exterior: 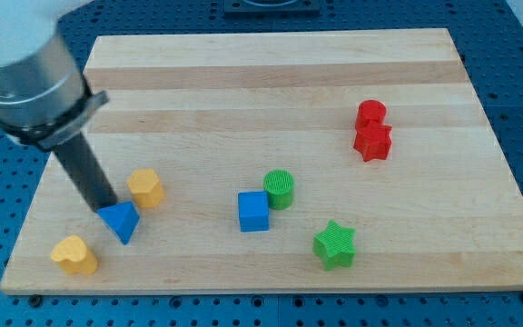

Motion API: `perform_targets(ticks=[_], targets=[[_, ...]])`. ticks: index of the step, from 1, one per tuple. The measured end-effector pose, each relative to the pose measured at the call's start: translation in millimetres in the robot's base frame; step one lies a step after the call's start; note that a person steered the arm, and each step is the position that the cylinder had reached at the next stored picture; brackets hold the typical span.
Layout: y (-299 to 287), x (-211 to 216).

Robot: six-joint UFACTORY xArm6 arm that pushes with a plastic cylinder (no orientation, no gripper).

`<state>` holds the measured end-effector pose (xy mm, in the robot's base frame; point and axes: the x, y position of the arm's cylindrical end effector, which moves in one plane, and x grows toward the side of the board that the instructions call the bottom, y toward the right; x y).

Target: Slide the yellow heart into the bottom side of the blue triangle

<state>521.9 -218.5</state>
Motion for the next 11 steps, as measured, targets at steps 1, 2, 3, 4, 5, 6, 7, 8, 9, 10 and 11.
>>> perform_targets(ticks=[1,2,3,4,5,6,7,8,9,10,11], targets=[[-19,0],[-40,10],[-66,33],[-79,62],[-86,88],[-70,96],[-40,78],[-25,68],[-24,68],[-31,88],[-18,89]])
